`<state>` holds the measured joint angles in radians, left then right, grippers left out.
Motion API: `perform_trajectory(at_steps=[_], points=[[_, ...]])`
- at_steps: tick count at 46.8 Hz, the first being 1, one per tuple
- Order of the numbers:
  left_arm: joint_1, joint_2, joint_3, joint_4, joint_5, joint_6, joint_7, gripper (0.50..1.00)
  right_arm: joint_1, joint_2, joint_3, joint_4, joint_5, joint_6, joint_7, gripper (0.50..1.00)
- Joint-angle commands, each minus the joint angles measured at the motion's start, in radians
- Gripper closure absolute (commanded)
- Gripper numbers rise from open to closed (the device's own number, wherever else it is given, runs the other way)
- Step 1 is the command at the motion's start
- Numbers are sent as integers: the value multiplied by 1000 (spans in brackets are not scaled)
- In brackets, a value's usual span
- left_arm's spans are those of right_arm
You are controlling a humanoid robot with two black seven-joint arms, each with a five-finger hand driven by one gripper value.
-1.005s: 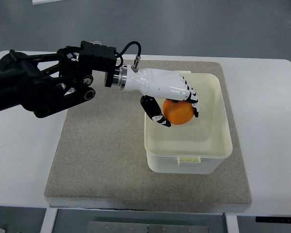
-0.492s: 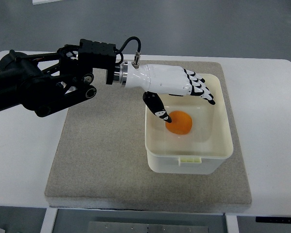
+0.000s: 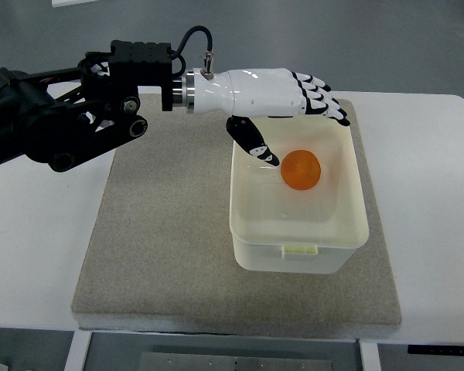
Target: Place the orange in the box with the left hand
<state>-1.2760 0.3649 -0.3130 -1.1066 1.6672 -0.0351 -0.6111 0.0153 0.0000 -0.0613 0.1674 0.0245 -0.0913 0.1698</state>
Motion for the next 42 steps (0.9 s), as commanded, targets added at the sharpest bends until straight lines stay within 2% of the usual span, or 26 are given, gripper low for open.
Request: perform_trajectory(at_steps=[1, 10, 12, 14, 15, 21, 30, 42], points=[[-3, 8, -57, 62, 0, 0, 0, 574, 0, 0, 0, 0, 0, -1, 0, 568], [0, 22, -123, 200, -6, 12, 0, 574, 0, 0, 0, 0, 0, -1, 0, 568], [3, 22, -136, 232, -18, 26, 0, 564, 0, 0, 0, 0, 0, 1, 0, 568], [3, 20, -140, 258, -40, 52, 0, 519, 0, 0, 0, 0, 0, -1, 0, 568], [4, 20, -137, 270, -55, 67, 0, 512, 0, 0, 0, 0, 0, 1, 0, 568], [27, 17, -126, 343, -184, 122, 0, 510, 0, 0, 0, 0, 0, -1, 0, 568], [58, -10, -126, 476, -405, 124, 0, 510, 2, 0, 0, 0, 0, -1, 0, 568], [72, -70, -97, 646, -701, 77, 0, 510, 0, 0, 0, 0, 0, -1, -1, 568]])
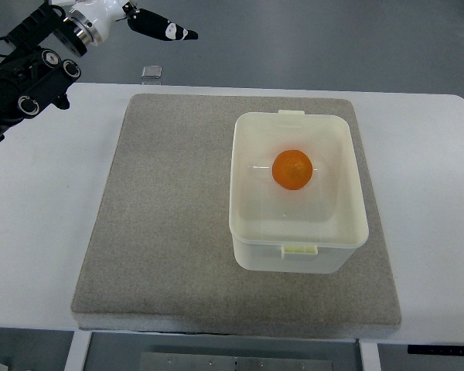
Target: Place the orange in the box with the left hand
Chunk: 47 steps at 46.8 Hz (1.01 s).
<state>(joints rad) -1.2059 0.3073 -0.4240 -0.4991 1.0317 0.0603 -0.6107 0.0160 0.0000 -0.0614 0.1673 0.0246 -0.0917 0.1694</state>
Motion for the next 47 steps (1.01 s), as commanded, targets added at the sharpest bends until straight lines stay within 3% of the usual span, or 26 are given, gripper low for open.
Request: perform_trajectory(at_steps=[1, 8, 14, 25, 29, 34, 39, 47], points=[[2, -16, 17, 48, -84, -27, 0, 510, 1, 0, 0, 0, 0, 1, 1, 568], [14, -36, 19, 93, -220, -86, 0, 510, -1, 0, 0, 0, 0, 0, 1, 568], [16, -46, 17, 105, -295, -109, 55, 510, -1, 0, 0, 0, 0, 0, 1, 568], [48, -79, 16, 117, -565, -135, 262, 510, 1, 0, 0, 0, 0, 0, 1, 568], [55, -91, 14, 122, -694, -137, 302, 510, -1, 0, 0, 0, 0, 0, -1, 568], [72, -97, 11, 132, -843, -151, 302, 510, -1, 0, 0, 0, 0, 0, 1, 568], [101, -106, 4, 134, -935, -211, 292, 510, -1, 0, 0, 0, 0, 1, 1, 568], [134, -115, -13, 191, -952, -297, 226, 510, 1, 0, 0, 0, -2, 0, 1, 568]])
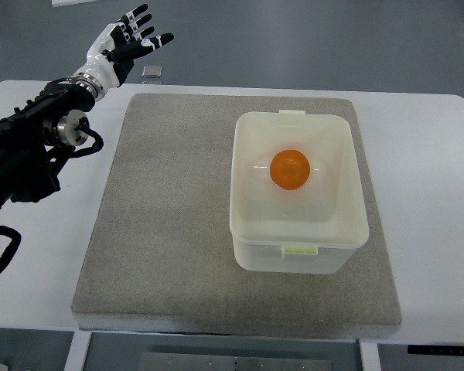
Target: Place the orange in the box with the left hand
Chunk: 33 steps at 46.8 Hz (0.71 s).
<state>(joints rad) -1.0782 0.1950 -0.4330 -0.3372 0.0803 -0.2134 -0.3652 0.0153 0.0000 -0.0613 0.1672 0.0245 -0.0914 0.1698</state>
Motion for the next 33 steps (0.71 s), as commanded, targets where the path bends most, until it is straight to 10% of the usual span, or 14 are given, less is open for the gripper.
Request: perform_trajectory(at_steps=[1, 33], points=[[9, -8, -4, 36, -2, -27, -24, 510, 0, 0, 0, 0, 0, -1, -1, 568], [55, -23, -104, 70, -19, -80, -35, 510, 0, 0, 0, 0, 0, 1, 0, 568]])
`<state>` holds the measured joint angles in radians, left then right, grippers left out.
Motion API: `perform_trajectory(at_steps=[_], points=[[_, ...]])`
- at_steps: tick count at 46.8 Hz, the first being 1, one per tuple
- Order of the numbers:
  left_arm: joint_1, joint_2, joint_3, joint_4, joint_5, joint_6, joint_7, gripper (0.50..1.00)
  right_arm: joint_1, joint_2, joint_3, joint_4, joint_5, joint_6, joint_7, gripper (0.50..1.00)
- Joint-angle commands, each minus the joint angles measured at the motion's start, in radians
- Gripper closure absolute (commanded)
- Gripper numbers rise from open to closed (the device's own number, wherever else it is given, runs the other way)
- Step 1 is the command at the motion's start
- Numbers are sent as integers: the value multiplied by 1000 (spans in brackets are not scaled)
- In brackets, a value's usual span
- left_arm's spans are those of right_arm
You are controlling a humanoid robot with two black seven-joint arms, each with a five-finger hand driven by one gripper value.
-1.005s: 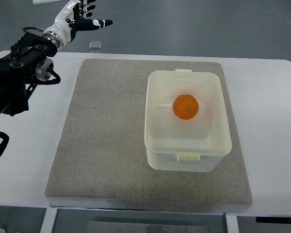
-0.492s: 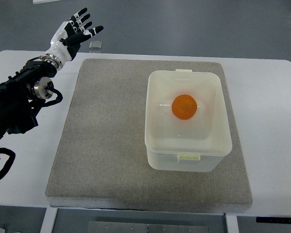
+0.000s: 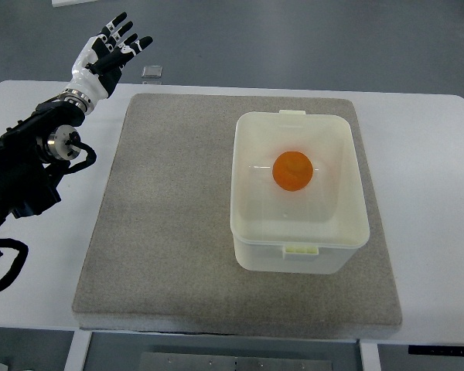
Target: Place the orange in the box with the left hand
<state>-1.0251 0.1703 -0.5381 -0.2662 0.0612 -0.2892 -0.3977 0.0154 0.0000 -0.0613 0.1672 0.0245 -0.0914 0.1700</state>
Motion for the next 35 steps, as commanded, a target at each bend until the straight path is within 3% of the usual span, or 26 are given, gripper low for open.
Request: perform_trajectory(at_steps=[1, 11, 35], points=[[2, 2, 0, 1, -1, -5, -3, 510, 0, 0, 0, 0, 0, -1, -1, 568], [3, 6, 3, 27, 0, -56, -26, 510, 0, 0, 0, 0, 0, -1, -1, 568], [2, 0, 0, 35, -4, -53, -29, 510, 0, 0, 0, 0, 0, 1, -1, 568]])
